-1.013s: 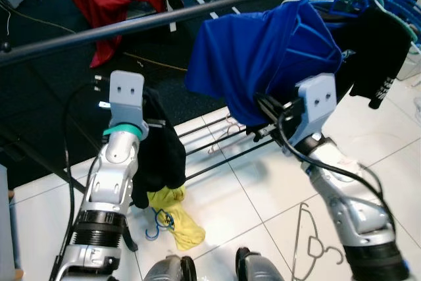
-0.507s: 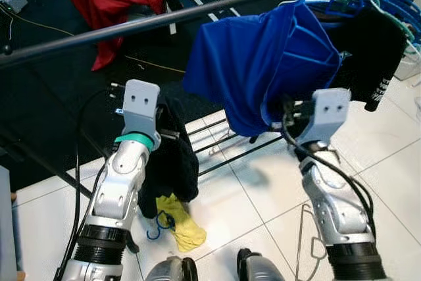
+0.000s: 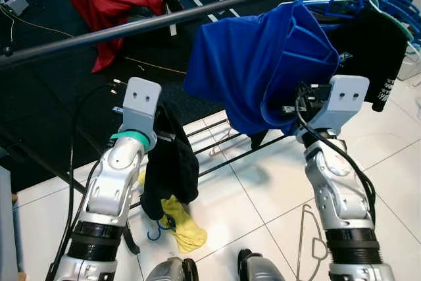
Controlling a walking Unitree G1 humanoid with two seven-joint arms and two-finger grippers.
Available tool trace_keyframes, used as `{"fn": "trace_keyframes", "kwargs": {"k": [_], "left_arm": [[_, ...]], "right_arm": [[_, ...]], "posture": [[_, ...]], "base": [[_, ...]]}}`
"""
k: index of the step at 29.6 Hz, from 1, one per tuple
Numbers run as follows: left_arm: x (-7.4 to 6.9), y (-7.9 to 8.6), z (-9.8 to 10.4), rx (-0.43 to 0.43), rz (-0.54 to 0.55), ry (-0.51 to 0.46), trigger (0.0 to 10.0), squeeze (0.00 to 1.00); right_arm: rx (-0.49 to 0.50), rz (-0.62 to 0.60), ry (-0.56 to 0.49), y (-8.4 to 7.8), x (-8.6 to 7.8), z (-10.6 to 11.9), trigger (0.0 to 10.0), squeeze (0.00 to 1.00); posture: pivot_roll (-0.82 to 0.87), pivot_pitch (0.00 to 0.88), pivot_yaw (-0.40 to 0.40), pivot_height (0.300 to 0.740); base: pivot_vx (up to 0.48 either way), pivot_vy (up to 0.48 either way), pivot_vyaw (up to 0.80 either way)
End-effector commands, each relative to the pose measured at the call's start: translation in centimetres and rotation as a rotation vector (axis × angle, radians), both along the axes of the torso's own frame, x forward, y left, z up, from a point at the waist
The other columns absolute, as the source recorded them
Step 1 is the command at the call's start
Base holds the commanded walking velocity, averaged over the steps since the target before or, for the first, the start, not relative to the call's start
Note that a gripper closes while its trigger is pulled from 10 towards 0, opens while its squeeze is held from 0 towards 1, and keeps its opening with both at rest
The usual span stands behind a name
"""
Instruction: Hang hanger
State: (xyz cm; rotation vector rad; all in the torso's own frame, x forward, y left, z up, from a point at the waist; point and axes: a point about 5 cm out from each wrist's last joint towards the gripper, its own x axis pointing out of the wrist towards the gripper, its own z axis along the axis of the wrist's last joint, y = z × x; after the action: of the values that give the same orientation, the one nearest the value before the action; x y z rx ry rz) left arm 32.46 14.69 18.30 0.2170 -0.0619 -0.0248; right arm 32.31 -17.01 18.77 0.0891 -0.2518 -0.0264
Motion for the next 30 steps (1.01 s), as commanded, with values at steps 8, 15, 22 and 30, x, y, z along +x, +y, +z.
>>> {"fn": "trace_keyframes", "kwargs": {"k": [8, 15, 22, 30], "left_arm": [[-0.2, 0.1, 0.7, 0.004, -0.014, -0.067, 10.0, 0.00], [0.1, -0.3, 0.4, -0.100, -0.039, -0.042, 10.0, 0.00], [0.6, -1.2, 0.8, -0.141, -0.076, -0.062, 10.0, 0.00], [0.6, -1.9, 1.0, -0.134, -0.082, -0.083, 10.0, 0.00]], "right_arm": [[-0.048, -0.024, 0.009, -0.8, 0.6, -0.2, 10.0, 0.00], [-0.069, -0.038, -0.030, -0.8, 0.5, 0.4, 10.0, 0.00], [-0.098, -0.049, -0.051, -0.9, -0.3, 0.0, 10.0, 0.00], [-0.109, -0.039, -0.067, -0.4, -0.2, 0.2, 10.0, 0.00]], "posture": [[-0.08, 0.033, 0.064, 0.740], [-0.10, 0.050, 0.066, 0.740], [-0.11, 0.046, 0.082, 0.740], [-0.09, 0.050, 0.075, 0.740]], "base": [[0.000, 0.000, 0.00], [0.000, 0.000, 0.00], [0.000, 0.000, 0.00], [0.000, 0.000, 0.00]]}}
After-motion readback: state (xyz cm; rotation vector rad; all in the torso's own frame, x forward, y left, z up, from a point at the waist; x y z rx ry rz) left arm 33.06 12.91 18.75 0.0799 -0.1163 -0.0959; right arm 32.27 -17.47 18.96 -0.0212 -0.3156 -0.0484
